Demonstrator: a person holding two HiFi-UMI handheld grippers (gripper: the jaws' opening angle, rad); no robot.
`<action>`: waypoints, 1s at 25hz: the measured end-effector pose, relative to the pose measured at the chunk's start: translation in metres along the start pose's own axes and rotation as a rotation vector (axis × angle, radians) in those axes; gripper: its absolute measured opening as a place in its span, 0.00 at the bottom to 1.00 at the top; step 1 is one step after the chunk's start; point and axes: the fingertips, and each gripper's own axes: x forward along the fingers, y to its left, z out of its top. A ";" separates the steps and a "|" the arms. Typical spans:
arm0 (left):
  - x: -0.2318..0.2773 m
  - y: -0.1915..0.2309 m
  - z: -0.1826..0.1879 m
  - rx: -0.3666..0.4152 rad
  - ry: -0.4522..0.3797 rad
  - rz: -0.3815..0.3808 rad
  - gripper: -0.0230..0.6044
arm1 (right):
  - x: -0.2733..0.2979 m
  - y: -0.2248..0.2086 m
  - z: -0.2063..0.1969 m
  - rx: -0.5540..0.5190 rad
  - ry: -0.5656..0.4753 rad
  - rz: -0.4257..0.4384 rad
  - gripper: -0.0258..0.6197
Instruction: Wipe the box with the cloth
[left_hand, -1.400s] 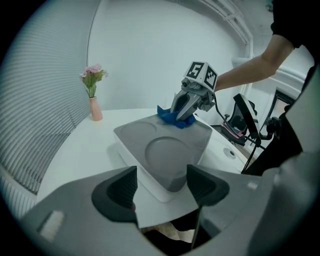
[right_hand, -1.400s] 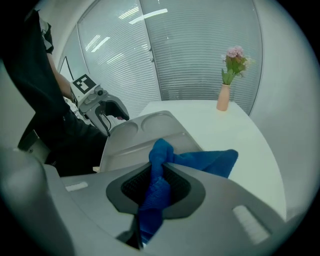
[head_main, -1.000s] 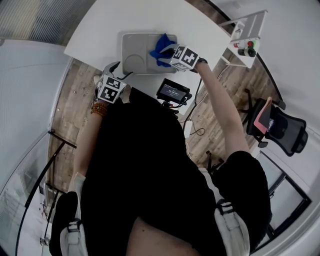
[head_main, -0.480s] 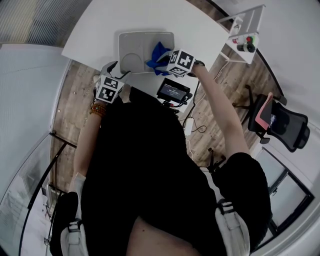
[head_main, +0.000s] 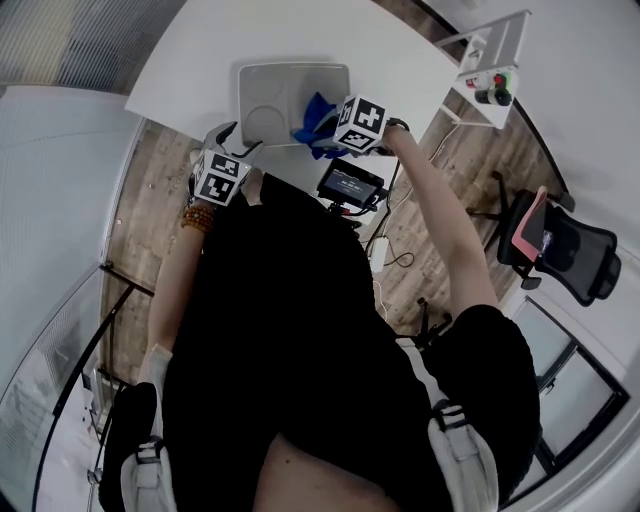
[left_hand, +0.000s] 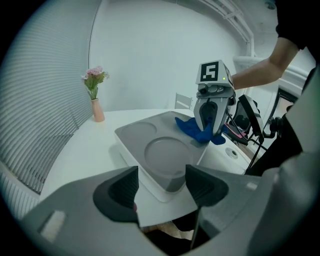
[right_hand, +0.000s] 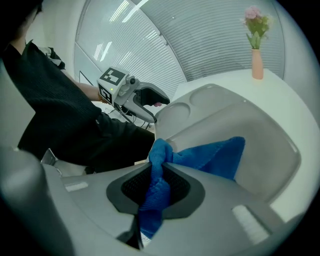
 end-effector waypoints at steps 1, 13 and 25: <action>0.001 0.000 0.000 0.012 0.002 0.003 0.53 | 0.000 0.001 -0.001 -0.007 0.006 0.018 0.15; -0.006 -0.006 -0.005 0.059 0.000 -0.019 0.53 | -0.098 -0.006 0.063 0.156 -0.564 0.259 0.16; 0.002 -0.012 -0.001 0.103 0.011 -0.035 0.53 | -0.143 -0.140 0.064 0.241 -0.701 -0.646 0.16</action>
